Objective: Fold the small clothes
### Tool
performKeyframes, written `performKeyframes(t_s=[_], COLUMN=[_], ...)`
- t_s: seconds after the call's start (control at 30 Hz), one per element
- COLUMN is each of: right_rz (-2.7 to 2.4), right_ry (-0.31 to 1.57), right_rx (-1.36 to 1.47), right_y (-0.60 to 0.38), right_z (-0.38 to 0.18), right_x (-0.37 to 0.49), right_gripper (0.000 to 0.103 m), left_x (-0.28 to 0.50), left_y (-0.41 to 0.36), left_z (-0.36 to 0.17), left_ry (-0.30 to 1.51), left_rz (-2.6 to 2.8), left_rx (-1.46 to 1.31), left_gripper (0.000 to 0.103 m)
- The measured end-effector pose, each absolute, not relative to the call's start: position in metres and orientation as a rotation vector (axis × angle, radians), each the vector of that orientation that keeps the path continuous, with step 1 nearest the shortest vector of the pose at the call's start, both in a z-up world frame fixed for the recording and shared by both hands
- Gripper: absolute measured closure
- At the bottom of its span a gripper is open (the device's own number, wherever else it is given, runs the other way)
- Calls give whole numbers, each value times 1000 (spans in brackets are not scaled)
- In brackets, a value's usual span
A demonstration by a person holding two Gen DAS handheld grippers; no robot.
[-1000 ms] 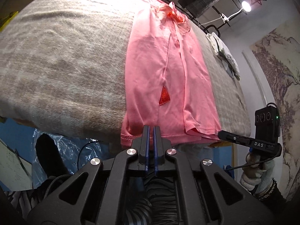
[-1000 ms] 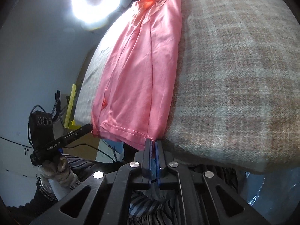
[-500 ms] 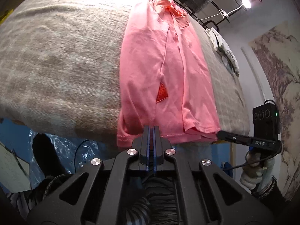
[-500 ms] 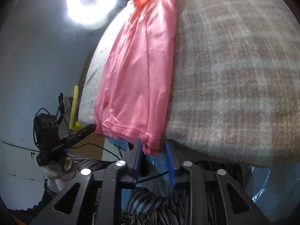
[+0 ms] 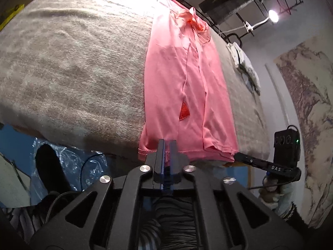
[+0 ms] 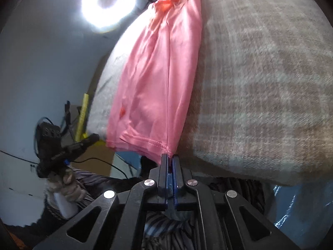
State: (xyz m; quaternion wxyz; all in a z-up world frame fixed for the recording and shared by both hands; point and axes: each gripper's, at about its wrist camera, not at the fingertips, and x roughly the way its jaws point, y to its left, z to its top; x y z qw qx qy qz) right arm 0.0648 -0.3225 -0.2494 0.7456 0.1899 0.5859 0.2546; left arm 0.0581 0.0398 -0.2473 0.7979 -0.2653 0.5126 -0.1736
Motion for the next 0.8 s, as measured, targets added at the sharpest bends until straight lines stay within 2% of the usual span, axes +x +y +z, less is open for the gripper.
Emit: performKeyframes(t_s=[0.07, 0.17, 0.23, 0.3, 0.4, 0.57, 0.67, 0.8], right_rz=[561, 559, 566, 566, 568, 565, 556, 572], right_ry=[1286, 1287, 1285, 1285, 1291, 1294, 1254, 1192], right_rx=[406, 412, 424, 423, 431, 458, 474, 469], right_y=[-320, -321, -325, -324, -324, -329, -338, -351], right_z=[-252, -253, -252, -252, -255, -259, -242, -225], right_x=[64, 66, 67, 67, 66, 67, 63, 56], right_gripper=[103, 102, 102, 102, 102, 102, 103, 103], left_x=[58, 62, 64, 66, 68, 63, 52, 57], left_y=[38, 34, 30, 20, 15, 38, 50, 42], left_z=[-247, -253, -259, -264, -270, -254, -233, -251], left_ry=[1091, 1116, 1139, 1173, 1182, 1122, 1056, 1116], left_rz=[-364, -345, -342, -354, -360, -351, -354, -347], left_rx=[-562, -551, -538, -499, -494, -628, -630, -589], left_gripper=[59, 58, 65, 95, 103, 103, 103, 103])
